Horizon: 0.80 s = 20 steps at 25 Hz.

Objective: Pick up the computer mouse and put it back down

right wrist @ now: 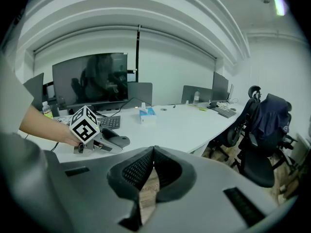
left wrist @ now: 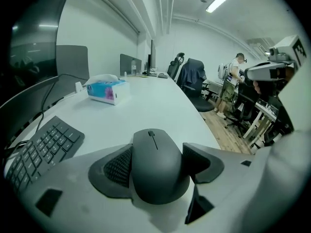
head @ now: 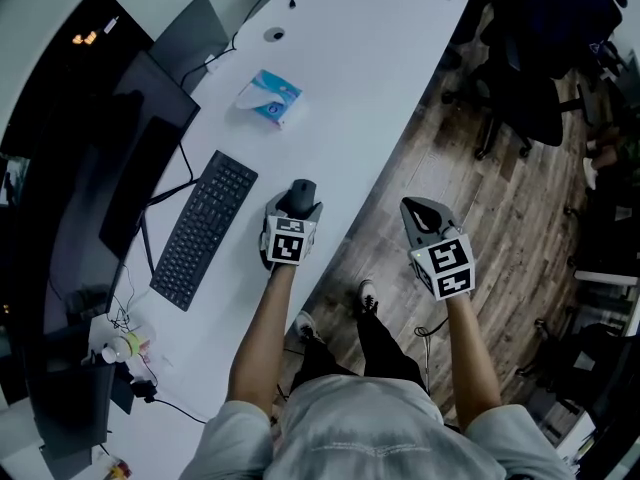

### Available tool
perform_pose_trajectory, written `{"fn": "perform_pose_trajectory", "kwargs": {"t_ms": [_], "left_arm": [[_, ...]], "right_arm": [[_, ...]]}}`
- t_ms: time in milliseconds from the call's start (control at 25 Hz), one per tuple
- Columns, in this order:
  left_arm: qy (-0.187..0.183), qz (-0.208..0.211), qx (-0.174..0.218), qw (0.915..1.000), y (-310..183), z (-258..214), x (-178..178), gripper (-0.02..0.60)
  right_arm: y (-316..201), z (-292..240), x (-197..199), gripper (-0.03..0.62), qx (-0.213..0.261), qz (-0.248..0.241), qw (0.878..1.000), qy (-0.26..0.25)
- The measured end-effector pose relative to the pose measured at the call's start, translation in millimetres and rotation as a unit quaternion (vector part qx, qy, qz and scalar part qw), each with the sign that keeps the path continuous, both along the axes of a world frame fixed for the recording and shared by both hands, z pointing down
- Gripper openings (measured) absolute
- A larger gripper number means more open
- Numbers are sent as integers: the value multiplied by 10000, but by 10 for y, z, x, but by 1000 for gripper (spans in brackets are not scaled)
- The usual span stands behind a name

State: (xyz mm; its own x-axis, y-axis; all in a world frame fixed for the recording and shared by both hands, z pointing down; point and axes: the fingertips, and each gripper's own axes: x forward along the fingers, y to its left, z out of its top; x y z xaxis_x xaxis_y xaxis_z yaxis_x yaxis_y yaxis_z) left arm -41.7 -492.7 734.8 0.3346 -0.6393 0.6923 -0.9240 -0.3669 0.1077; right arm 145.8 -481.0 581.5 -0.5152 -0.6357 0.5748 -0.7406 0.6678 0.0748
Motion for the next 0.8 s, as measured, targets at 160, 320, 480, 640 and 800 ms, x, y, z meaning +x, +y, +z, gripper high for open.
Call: {"fn": "perform_pose_trajectory", "kwargs": {"t_ms": [160,320,480,640,800], "left_arm": [[57,69,-102,9999,-9,29,11,314],[5,214,-100,9997,69,-23,-63,321],[-1,259,253,9993,202,-312,-212,321],[49,242,863,9960,281,-840,-434,319],[147,216,1448,9891,476,-1426,-639,314]], "right_arm": [[14,-56,-26,2,49,43,10000,-56],[86,-173,-54,2,158,92,9998,-101],[205,-307,-52,2,284,189,9994,-103],[302,-555,-97,2,530,298,9981,-119],[478,-867,-143,2,824,382,9958,-135]]}}
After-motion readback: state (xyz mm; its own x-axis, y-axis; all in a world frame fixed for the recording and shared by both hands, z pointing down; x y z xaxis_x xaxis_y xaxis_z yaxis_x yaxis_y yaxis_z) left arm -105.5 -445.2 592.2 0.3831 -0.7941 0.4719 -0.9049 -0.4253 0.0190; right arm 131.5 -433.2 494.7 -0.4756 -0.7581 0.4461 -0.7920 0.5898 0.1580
